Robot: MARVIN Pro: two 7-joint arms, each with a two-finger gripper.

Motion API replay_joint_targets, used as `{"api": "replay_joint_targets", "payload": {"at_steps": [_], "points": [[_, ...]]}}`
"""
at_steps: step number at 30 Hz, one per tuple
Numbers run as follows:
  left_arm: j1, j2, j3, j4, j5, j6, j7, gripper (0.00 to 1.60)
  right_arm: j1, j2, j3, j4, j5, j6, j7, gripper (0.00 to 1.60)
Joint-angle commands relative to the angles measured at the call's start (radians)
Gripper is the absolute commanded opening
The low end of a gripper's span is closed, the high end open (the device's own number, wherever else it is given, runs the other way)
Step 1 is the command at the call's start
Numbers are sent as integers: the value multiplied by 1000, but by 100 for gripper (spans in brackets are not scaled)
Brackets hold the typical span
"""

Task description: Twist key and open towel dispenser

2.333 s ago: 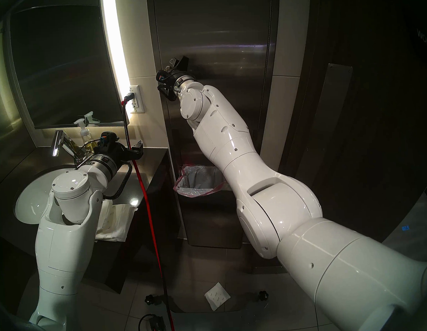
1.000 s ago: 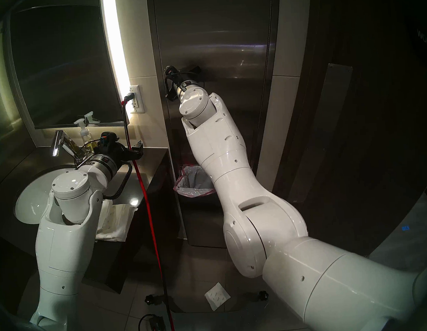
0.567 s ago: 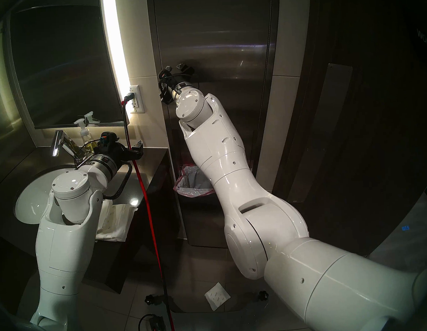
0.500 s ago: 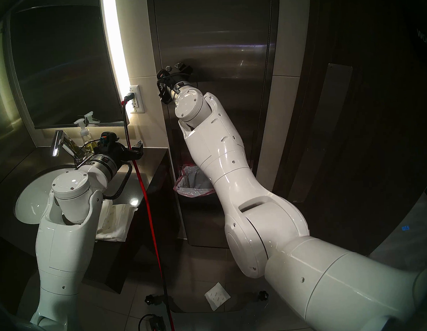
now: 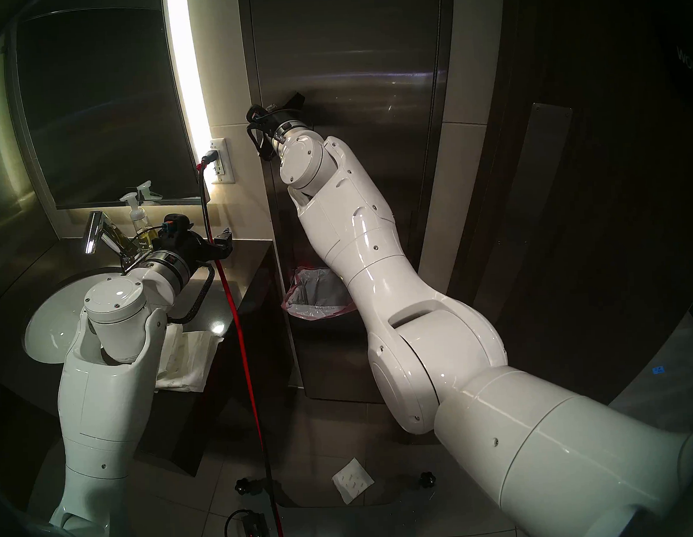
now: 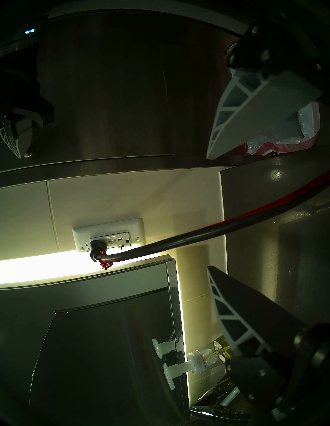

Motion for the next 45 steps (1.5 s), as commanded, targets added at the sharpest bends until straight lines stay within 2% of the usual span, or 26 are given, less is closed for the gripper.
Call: {"api": "replay_joint_targets", "payload": {"at_steps": [1, 9, 20, 21, 22, 29, 33, 34, 35, 36, 37, 38, 40, 44, 45], "points": [[-14, -2, -1, -10, -2, 2, 0, 160, 28, 0, 10, -7, 2, -2, -10, 0], [-14, -3, -2, -10, 0, 2, -1, 160, 2, -16, 48, -34, 33, 33, 4, 0], [-14, -6, -3, -10, 3, 2, -4, 160, -35, -87, 177, -59, 184, 99, -3, 0], [-14, -6, -4, -10, 3, 2, -4, 160, -36, -87, 177, -60, 185, 96, -5, 0], [-15, -7, -4, -10, 5, 2, -5, 160, -34, -70, 154, -56, 171, 44, -13, 0], [-14, -7, -4, -10, 5, 2, -5, 160, -32, -67, 148, -56, 164, 38, -14, 0], [-14, -7, -4, -10, 6, 1, -6, 160, -17, -49, 113, -52, 135, 23, -5, 2], [-14, -8, -5, -10, 6, 1, -6, 160, -13, -48, 107, -50, 131, 24, -1, 68], [-14, -8, -5, -10, 6, 2, -7, 160, -7, -46, 97, -47, 124, 19, 3, 110], [-14, -8, -5, -10, 6, 2, -7, 160, -3, -47, 94, -45, 122, 19, 3, 129], [-14, -8, -5, -10, 6, 2, -7, 160, -3, -47, 94, -45, 122, 19, 3, 129], [-14, -8, -5, -10, 7, 2, -7, 160, -1, -47, 90, -45, 120, 18, 3, 144], [-14, -9, -5, -10, 7, 2, -7, 160, 3, -48, 87, -46, 118, 20, 4, 151], [-14, -9, -6, -10, 8, 2, -8, 160, 8, -46, 82, -44, 115, 18, 6, 153], [-15, -10, -6, -10, 8, 2, -8, 160, 10, -45, 81, -42, 113, 19, 4, 113]]}}
